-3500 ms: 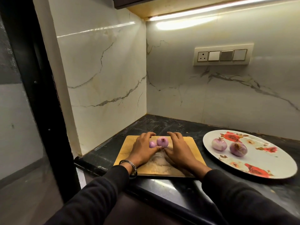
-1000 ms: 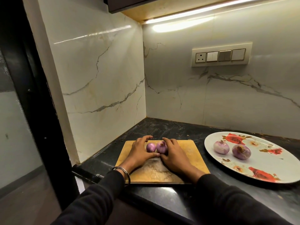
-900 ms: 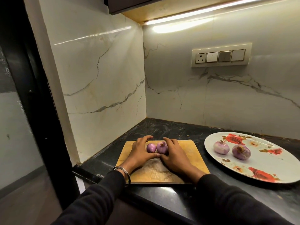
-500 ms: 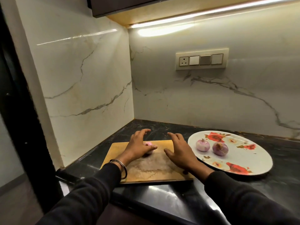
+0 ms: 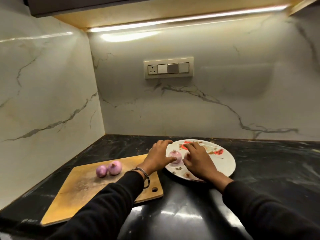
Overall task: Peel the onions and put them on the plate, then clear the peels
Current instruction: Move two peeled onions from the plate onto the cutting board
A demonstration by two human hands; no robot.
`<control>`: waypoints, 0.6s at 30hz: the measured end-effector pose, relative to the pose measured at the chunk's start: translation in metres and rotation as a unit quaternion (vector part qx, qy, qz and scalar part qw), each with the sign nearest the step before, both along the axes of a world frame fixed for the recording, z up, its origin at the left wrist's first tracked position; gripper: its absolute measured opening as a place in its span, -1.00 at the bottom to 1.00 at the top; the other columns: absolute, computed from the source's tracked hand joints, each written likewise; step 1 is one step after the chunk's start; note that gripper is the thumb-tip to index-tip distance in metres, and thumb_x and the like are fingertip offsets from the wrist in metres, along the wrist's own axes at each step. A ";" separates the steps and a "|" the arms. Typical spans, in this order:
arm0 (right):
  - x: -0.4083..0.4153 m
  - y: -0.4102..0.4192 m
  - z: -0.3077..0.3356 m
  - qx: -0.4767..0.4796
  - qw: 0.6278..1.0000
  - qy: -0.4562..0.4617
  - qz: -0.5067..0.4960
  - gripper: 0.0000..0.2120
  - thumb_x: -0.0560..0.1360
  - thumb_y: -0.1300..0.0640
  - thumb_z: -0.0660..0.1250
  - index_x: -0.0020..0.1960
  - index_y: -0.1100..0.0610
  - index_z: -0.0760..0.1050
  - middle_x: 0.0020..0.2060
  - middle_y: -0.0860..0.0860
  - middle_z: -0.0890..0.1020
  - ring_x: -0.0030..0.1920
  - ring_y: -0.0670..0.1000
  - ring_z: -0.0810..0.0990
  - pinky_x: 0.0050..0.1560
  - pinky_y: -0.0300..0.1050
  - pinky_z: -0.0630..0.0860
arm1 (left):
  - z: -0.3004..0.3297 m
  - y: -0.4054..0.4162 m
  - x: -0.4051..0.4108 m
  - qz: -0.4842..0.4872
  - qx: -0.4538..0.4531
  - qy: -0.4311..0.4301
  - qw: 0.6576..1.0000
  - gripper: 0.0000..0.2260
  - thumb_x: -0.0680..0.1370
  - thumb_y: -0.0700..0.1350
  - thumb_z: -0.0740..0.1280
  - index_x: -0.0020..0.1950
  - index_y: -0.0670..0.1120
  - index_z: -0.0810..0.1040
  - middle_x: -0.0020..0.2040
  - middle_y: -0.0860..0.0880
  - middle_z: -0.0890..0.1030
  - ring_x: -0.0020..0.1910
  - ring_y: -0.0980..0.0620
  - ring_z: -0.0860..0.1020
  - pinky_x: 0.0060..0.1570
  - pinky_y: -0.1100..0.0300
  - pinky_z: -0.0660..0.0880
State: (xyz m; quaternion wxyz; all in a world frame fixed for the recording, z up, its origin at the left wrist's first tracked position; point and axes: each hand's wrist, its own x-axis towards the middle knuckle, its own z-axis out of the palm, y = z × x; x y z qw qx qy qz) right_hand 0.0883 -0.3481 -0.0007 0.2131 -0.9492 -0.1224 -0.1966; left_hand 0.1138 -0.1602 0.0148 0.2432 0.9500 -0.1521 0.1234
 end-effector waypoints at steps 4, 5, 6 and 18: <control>0.010 -0.025 -0.006 -0.007 1.000 0.016 -0.016 -0.44 0.50 -0.09 0.36 0.47 0.00 0.40 0.40 0.02 0.48 0.37 0.14 0.45 0.36 0.08 0.44 | -0.009 -0.029 0.009 0.001 0.046 0.012 0.999 -0.34 0.49 0.10 0.48 0.52 0.03 0.30 0.46 -0.07 0.39 0.42 -0.10 0.40 0.39 -0.03 0.37; 0.010 -0.028 -0.006 -0.002 0.999 0.033 -0.014 -0.40 0.51 -0.11 0.38 0.50 -0.02 0.36 0.41 0.03 0.46 0.38 0.14 0.45 0.37 0.08 0.42 | -0.011 -0.032 0.010 0.003 0.053 0.018 0.998 -0.34 0.49 0.10 0.48 0.52 0.02 0.30 0.46 -0.07 0.40 0.42 -0.10 0.41 0.39 -0.01 0.37; 0.009 -0.029 -0.005 0.004 0.999 0.052 -0.013 -0.37 0.52 -0.12 0.39 0.52 -0.03 0.32 0.43 0.04 0.45 0.39 0.15 0.45 0.38 0.07 0.41 | -0.014 -0.035 0.010 0.003 0.058 0.024 0.998 -0.35 0.50 0.09 0.48 0.52 0.02 0.31 0.46 -0.08 0.41 0.42 -0.10 0.41 0.39 0.00 0.37; 0.019 -0.022 -0.015 0.078 0.992 0.097 -0.026 -0.45 0.48 -0.04 0.51 0.36 0.02 0.36 0.26 0.03 0.60 0.15 0.04 0.61 0.17 -0.10 0.54 | -0.031 -0.039 0.015 0.015 -0.010 0.008 1.000 -0.56 0.54 -0.13 0.41 0.41 -0.07 0.43 0.36 -0.08 0.40 0.32 -0.09 0.45 0.30 0.06 0.43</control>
